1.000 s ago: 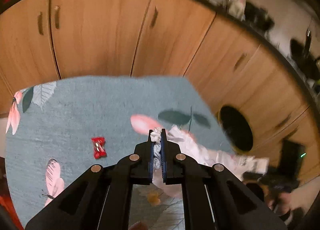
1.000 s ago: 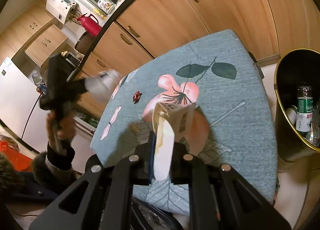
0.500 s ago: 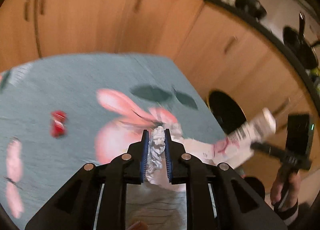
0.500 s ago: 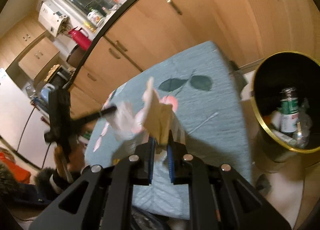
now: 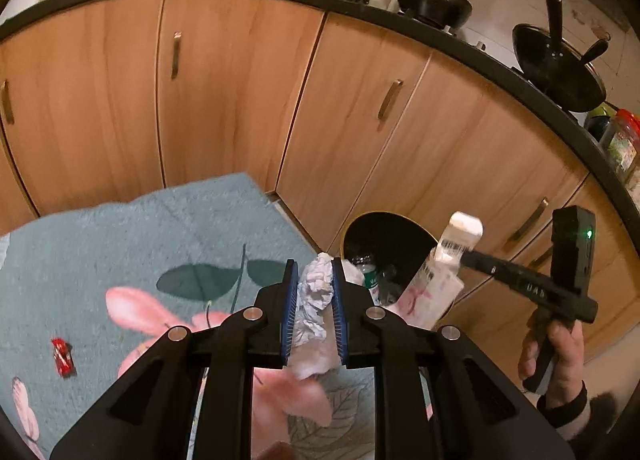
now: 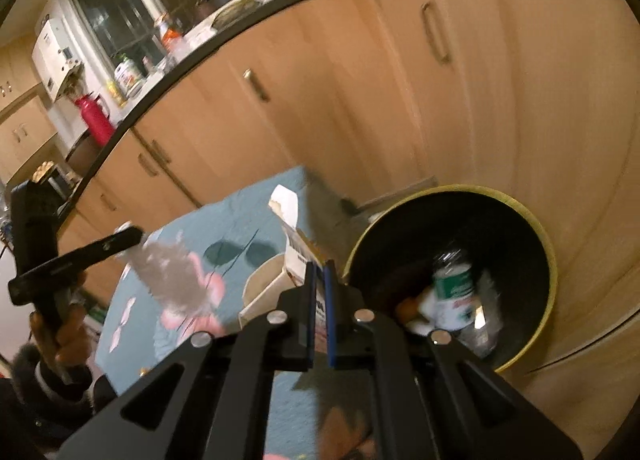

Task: Collect trash
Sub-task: 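Carry the tissue and carton to the bin and release both, then grasp the red candy wrapper with the left tool while the right tool grasps the brass cap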

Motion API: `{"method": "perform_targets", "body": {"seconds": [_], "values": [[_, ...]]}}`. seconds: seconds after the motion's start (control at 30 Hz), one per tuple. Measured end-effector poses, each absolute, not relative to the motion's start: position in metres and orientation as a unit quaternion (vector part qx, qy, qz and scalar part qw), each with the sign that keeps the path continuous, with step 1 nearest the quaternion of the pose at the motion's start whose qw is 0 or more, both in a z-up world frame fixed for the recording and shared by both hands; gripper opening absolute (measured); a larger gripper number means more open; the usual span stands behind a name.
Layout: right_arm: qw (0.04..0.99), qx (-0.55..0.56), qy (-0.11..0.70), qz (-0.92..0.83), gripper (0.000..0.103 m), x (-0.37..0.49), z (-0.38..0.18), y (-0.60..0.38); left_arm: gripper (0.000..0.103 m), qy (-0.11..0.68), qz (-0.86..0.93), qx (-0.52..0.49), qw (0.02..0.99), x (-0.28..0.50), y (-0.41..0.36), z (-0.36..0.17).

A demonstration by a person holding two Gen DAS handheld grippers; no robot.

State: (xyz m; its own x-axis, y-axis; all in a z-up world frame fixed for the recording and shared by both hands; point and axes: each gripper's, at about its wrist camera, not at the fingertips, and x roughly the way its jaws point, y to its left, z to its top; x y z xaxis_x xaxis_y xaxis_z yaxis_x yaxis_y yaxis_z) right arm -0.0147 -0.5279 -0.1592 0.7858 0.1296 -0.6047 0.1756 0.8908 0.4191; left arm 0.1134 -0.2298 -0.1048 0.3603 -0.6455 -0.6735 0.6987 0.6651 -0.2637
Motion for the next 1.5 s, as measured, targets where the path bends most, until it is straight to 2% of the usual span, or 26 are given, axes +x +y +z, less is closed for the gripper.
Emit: {"method": "perform_targets", "body": {"seconds": [0.17,0.4,0.43,0.5,0.53,0.67,0.7,0.77,0.8,0.83,0.93,1.03,1.1,1.17,1.23,1.3,1.43,1.5], "values": [[0.927,0.194,0.316,-0.066,0.004,-0.013,-0.149,-0.545,0.015,0.392,-0.434,0.044,0.81,0.114,-0.26,-0.094],[0.911,0.187,0.351,-0.109,0.005,-0.009,-0.19,-0.575,0.017,0.401,-0.478,0.06,0.779,0.117,-0.349,-0.099],[0.908,0.188,0.356,-0.113,0.009,-0.009,-0.195,-0.58,0.017,0.404,-0.482,0.064,0.775,0.117,-0.363,-0.102],[0.907,0.191,0.349,-0.136,0.029,-0.017,-0.2,-0.588,0.017,0.403,-0.485,0.076,0.772,0.115,-0.389,-0.108],[0.909,0.193,0.341,-0.143,0.049,-0.023,-0.2,-0.59,0.017,0.401,-0.487,0.081,0.772,0.114,-0.398,-0.11],[0.914,0.202,0.317,-0.154,0.052,-0.057,-0.198,-0.586,0.02,0.403,-0.492,0.097,0.766,0.112,-0.43,-0.12],[0.915,0.209,0.311,-0.15,0.053,-0.067,-0.2,-0.584,0.028,0.404,-0.494,0.102,0.763,0.112,-0.438,-0.123],[0.914,0.218,0.306,-0.149,0.059,-0.08,-0.202,-0.581,0.053,0.406,-0.497,0.109,0.759,0.112,-0.45,-0.129],[0.914,0.222,0.305,-0.15,0.061,-0.085,-0.202,-0.579,0.079,0.409,-0.497,0.111,0.757,0.112,-0.457,-0.133],[0.913,0.226,0.304,-0.15,0.065,-0.09,-0.205,-0.577,0.087,0.409,-0.494,0.111,0.759,0.112,-0.461,-0.135],[0.91,0.232,0.314,-0.137,0.066,-0.096,-0.205,-0.57,0.086,0.407,-0.486,0.117,0.764,0.11,-0.462,-0.138],[0.915,0.225,0.326,-0.071,0.068,-0.088,-0.199,-0.545,0.089,0.402,-0.479,0.107,0.773,0.11,-0.438,-0.126],[0.923,0.206,0.326,0.013,0.077,-0.075,-0.187,-0.508,0.094,0.394,-0.467,0.088,0.787,0.114,-0.4,-0.111],[0.92,0.194,0.325,0.107,0.09,-0.059,-0.179,-0.467,0.094,0.395,-0.455,0.065,0.796,0.122,-0.355,-0.102],[0.908,0.174,0.332,0.185,0.092,-0.043,-0.178,-0.419,0.094,0.393,-0.43,0.052,0.812,0.13,-0.305,-0.096],[0.886,0.146,0.355,0.26,0.092,-0.024,-0.188,-0.356,0.094,0.377,-0.376,0.053,0.845,0.141,-0.238,-0.095],[0.868,0.074,0.389,0.299,0.091,-0.003,-0.212,-0.263,0.094,0.35,-0.255,0.063,0.899,0.152,-0.12,-0.1],[0.854,0.077,0.407,0.314,0.079,0.005,-0.223,-0.232,0.095,0.344,-0.208,0.066,0.913,0.151,-0.073,-0.106]]}}
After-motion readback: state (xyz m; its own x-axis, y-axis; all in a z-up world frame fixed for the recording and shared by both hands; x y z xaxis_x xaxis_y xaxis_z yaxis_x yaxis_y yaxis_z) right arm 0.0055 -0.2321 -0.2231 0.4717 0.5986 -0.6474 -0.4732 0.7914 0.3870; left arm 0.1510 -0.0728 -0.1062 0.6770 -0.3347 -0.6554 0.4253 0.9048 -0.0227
